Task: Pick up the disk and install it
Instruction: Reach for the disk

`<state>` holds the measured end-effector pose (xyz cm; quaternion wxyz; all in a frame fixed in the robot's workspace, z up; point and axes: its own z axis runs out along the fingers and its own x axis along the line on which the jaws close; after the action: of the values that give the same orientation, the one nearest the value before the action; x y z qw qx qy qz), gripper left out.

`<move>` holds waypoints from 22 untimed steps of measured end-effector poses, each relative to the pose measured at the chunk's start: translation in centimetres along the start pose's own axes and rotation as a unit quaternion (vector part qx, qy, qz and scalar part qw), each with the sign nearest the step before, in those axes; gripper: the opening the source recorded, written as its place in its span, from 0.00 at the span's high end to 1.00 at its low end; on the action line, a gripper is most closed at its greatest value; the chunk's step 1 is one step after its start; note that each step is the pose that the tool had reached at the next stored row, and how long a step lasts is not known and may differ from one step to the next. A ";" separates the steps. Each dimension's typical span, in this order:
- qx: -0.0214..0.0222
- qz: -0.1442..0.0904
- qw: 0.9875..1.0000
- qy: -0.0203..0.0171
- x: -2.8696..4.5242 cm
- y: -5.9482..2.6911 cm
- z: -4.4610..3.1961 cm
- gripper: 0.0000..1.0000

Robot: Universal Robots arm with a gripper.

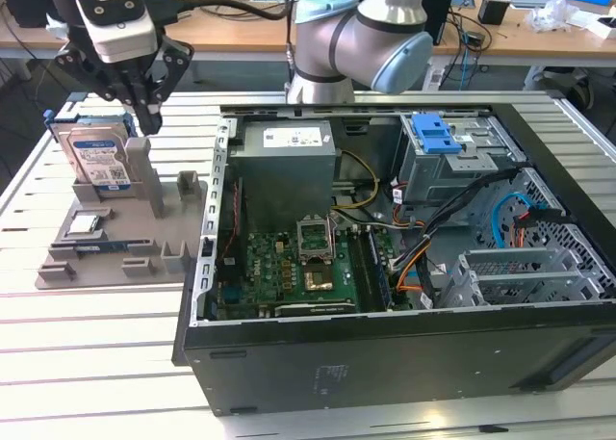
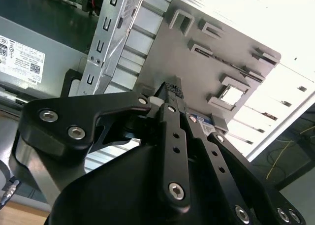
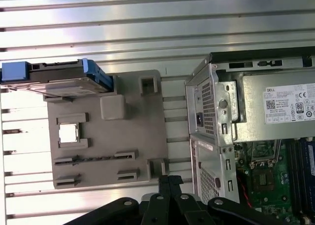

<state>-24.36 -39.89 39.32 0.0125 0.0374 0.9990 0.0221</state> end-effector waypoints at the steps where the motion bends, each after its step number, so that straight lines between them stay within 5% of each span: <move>1: 0.000 0.000 1.000 0.000 0.14 -0.01 0.00 0.89; 22: 0.000 0.000 1.000 0.000 4.65 -0.35 -0.12 0.89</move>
<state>-29.03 -39.89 39.32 0.0125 0.0374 0.9990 0.0221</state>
